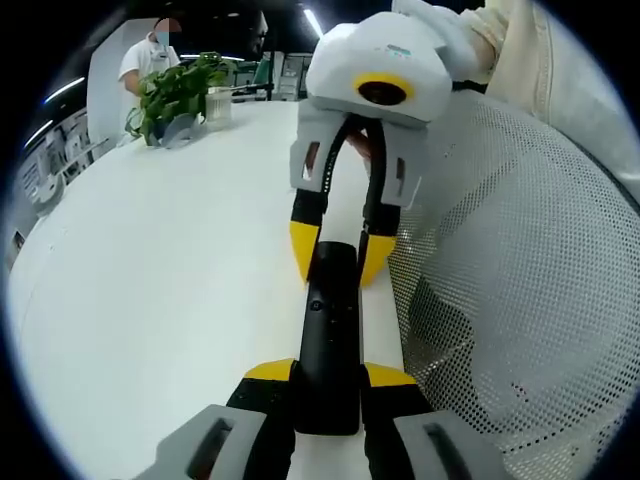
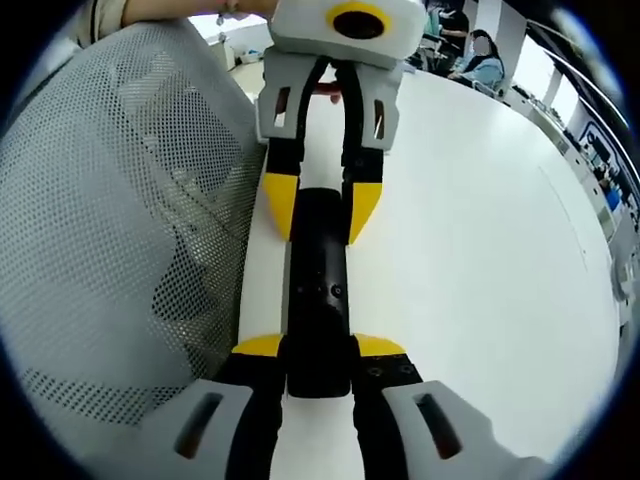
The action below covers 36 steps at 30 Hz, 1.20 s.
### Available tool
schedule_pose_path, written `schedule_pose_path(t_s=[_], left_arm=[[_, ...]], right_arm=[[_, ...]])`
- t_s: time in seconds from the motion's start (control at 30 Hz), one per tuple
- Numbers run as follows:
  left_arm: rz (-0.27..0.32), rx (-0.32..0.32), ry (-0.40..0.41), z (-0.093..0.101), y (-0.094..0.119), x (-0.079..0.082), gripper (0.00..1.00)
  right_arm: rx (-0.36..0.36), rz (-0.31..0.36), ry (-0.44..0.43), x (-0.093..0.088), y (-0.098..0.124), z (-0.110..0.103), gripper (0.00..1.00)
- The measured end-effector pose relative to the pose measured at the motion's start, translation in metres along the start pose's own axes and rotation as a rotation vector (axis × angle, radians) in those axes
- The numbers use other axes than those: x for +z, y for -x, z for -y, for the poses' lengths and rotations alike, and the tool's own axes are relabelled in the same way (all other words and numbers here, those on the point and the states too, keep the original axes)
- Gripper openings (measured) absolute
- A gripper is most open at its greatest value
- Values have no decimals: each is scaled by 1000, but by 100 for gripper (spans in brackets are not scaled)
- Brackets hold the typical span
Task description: Press the specified remote control buttons in sequence, fully releasing each button before pressing the next.
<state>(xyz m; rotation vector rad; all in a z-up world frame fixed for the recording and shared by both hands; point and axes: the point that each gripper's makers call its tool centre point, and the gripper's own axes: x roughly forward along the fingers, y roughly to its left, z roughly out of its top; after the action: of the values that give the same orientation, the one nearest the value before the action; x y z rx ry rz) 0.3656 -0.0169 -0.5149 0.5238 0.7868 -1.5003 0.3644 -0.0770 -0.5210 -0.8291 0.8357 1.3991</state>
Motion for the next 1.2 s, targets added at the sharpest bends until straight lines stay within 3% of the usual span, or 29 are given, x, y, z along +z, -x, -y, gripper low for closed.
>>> schedule_pose_path(t_s=[0.5,0.63,0.73,0.83,0.97,1.03,1.2], left_arm=[[-17,5,-19,1,-1,0,24],[-9,14,36,-1,-2,2,25],[-17,15,83,0,1,4,32],[39,32,92,2,7,13,43],[156,61,171,2,22,34,58],[188,106,180,-4,34,42,63],[369,225,223,-10,77,72,81]], right_arm=[[-28,21,-38,-4,1,-1,24],[-42,32,-49,-4,1,-1,24],[-52,38,-73,-4,2,-1,24],[-55,38,-74,-5,2,-1,24],[-54,34,-73,-5,1,-1,24],[-54,34,-72,-5,1,-1,24],[-54,34,-73,-5,1,-1,24]])
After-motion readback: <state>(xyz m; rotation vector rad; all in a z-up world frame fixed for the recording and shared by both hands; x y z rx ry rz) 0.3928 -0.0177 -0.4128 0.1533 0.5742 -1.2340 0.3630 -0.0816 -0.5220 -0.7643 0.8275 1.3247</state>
